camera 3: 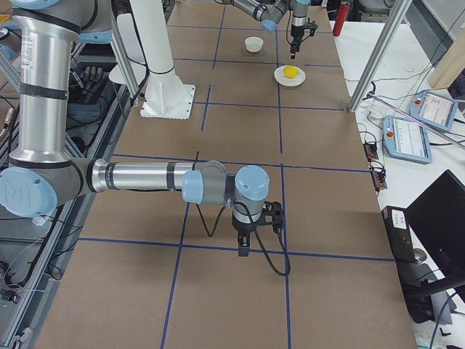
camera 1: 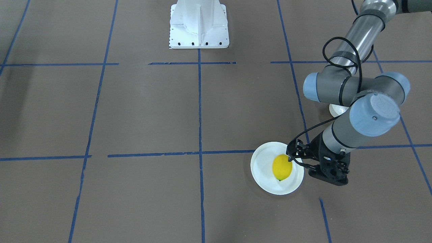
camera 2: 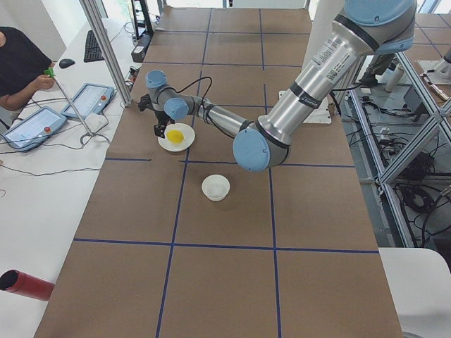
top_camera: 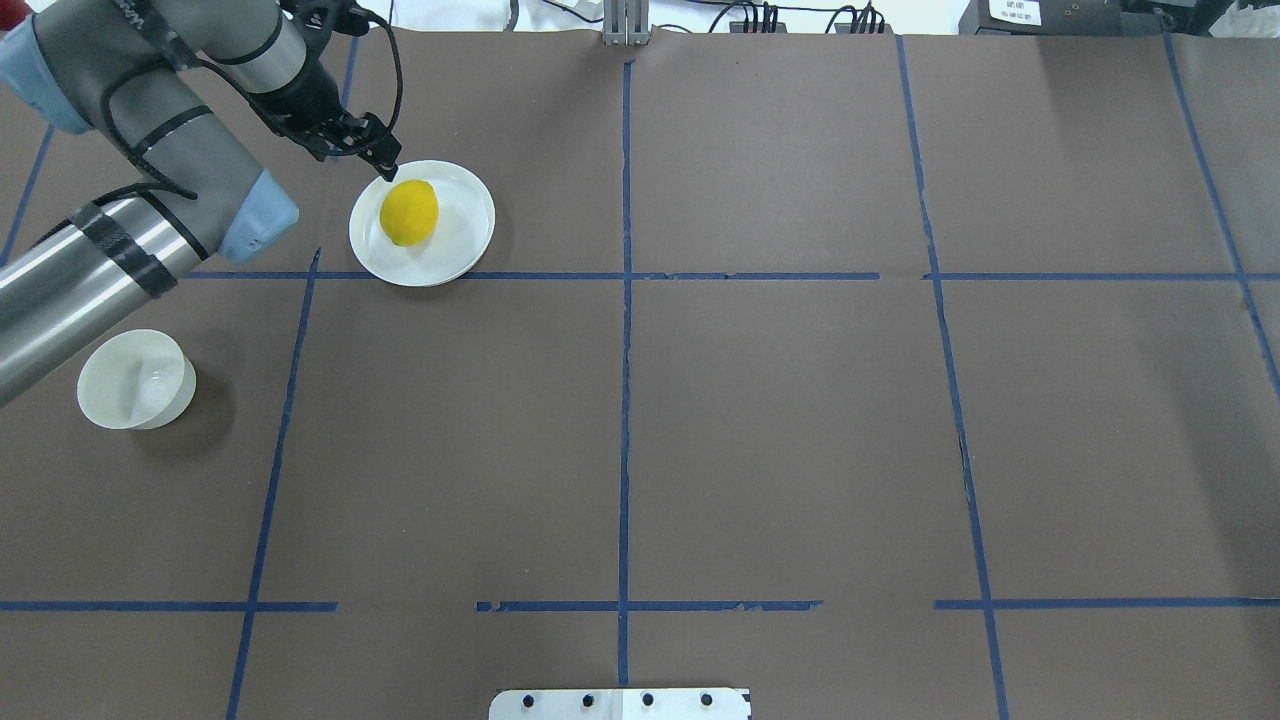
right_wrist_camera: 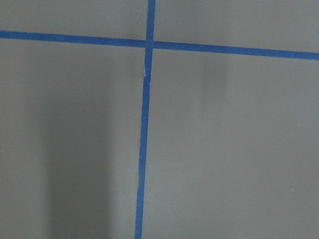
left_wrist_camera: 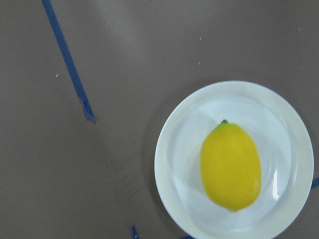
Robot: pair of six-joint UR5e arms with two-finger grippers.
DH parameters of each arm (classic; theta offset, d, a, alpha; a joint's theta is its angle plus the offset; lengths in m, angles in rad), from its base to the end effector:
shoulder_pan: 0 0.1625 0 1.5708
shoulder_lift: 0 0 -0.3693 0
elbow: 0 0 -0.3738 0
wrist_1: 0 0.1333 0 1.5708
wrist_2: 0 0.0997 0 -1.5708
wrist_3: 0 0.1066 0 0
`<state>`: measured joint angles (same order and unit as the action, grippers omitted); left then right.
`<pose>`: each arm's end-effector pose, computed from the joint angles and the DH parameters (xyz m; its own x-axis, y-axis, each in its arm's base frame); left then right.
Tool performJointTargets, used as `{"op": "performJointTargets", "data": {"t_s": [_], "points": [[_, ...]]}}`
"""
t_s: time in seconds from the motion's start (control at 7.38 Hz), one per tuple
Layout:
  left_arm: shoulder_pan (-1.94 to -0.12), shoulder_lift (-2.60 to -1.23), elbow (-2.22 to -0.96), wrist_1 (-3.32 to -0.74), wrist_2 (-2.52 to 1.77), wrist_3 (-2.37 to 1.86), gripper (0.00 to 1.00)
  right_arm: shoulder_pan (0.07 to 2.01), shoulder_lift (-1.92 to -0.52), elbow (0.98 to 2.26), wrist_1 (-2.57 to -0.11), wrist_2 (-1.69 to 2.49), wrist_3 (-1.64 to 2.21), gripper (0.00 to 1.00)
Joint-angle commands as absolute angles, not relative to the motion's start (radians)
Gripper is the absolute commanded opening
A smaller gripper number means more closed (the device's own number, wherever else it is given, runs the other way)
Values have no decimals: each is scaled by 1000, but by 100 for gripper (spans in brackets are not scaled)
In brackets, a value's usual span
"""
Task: Move lemon from plate to bowl
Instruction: 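Reach the left gripper over the yellow lemon on the white plate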
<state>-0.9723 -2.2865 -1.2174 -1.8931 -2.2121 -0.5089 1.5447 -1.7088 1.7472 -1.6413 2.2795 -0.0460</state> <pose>0.3500 -0.6366 0.3118 0.6047 0.3554 -0.7128 -0.1624 0.9312 0.3264 0.0529 -0.4213 0.5980 0.7575 -0.0449 0.6513 0.0610 0.9981 -0.0022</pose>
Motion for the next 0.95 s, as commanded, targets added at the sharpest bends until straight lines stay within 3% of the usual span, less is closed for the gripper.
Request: {"op": "performJointTargets", "data": {"t_s": [0.0,0.81], "points": [[-919,-2327,-1152,-1937,-2092,-561,99,1545,-1709,1747,-1641,2279,-46,100],[-868,-2333,-1080,-2019,-2082,-630,98,1545,-1709,1747,-1641,2279,-46,100]]}}
